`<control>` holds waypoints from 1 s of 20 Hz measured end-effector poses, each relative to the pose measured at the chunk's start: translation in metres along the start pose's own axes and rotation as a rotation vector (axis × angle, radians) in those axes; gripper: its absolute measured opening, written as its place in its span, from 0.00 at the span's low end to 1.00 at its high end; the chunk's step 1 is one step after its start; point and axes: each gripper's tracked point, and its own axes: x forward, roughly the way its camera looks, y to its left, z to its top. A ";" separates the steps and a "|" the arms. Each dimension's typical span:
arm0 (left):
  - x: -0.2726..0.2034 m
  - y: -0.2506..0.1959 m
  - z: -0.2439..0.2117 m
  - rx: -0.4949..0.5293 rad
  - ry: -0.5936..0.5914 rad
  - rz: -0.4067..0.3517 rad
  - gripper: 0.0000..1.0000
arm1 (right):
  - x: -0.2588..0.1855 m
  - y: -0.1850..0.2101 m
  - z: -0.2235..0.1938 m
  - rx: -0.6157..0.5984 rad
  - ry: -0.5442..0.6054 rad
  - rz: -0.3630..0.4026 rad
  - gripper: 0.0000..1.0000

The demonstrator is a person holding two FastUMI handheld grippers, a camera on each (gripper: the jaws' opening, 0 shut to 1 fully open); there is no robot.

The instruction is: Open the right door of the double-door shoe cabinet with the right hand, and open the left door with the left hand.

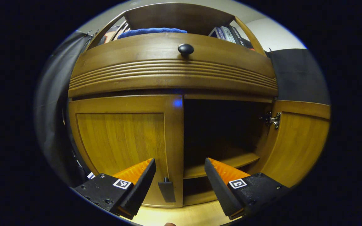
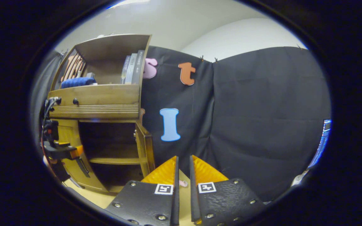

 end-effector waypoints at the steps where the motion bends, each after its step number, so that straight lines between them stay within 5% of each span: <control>1: 0.000 -0.001 -0.004 0.000 -0.007 0.007 0.94 | -0.003 -0.002 0.007 0.004 -0.011 0.006 0.15; 13: 0.014 0.015 -0.052 -0.010 0.006 0.119 0.95 | 0.003 -0.022 0.013 -0.022 -0.014 -0.011 0.15; 20: 0.023 0.037 -0.073 -0.027 0.055 0.182 0.51 | 0.006 -0.028 0.006 -0.027 0.005 -0.037 0.15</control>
